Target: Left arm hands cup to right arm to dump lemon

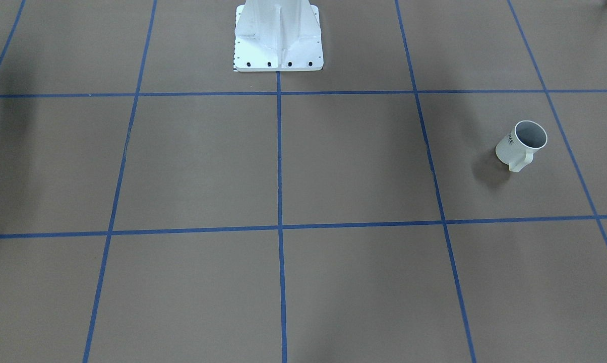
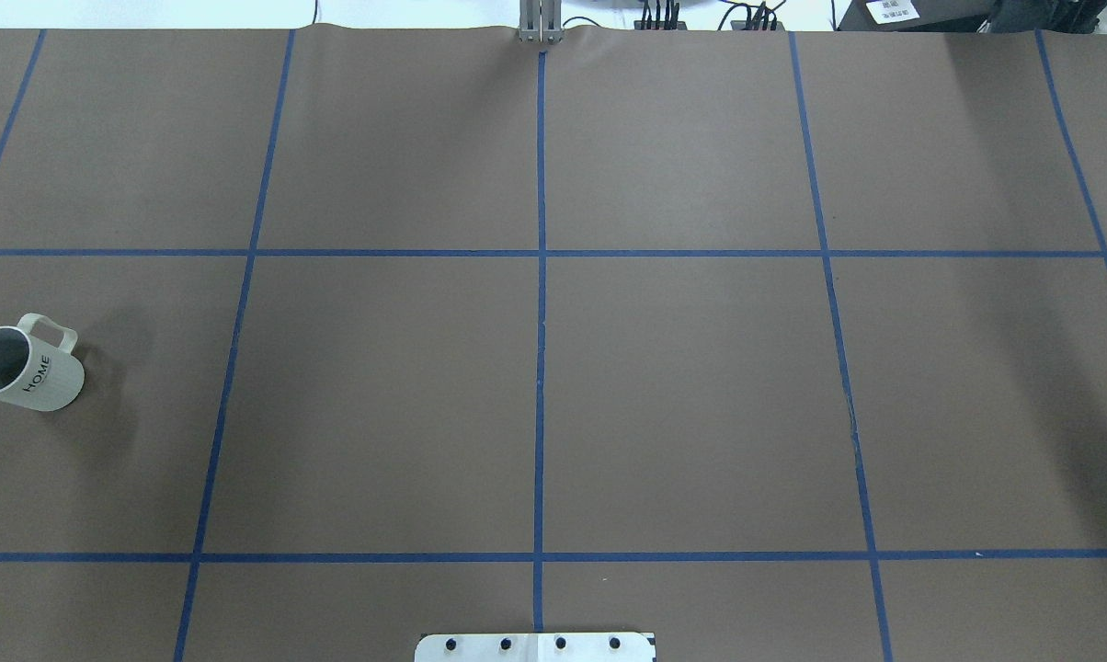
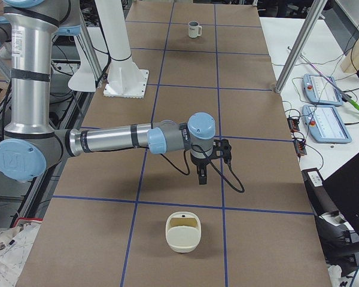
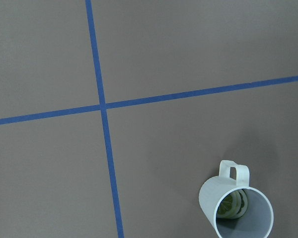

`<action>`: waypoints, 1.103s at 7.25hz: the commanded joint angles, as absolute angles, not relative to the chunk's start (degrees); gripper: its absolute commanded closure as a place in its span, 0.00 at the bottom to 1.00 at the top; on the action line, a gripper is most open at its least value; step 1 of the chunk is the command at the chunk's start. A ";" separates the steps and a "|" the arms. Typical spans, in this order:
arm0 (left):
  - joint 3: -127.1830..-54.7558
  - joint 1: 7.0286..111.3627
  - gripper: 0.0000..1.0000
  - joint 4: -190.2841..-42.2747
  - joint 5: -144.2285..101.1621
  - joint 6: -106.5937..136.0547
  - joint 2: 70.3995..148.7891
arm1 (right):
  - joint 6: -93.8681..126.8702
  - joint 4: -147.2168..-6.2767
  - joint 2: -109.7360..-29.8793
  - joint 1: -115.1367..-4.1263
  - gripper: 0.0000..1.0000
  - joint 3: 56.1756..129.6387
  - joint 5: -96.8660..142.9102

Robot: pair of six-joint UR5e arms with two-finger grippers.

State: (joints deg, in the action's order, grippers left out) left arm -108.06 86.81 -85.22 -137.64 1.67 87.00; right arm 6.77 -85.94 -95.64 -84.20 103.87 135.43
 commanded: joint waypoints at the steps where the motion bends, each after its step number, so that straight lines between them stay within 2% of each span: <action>1: -107.93 85.70 0.00 -85.08 -137.55 2.72 87.01 | 6.59 -85.87 -95.89 -84.20 0.00 103.97 135.70; 4: -102.41 77.20 0.00 -87.52 -137.55 7.70 88.06 | 6.50 -85.78 -95.80 -83.94 0.00 103.54 135.53; 8: -97.48 71.56 0.00 -96.33 -134.21 8.17 87.71 | 6.59 -85.87 -95.80 -83.59 0.00 103.45 135.62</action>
State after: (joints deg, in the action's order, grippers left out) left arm -98.93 73.17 -95.10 -134.30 8.08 87.71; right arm 6.59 -85.84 -95.81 -83.80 103.49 135.61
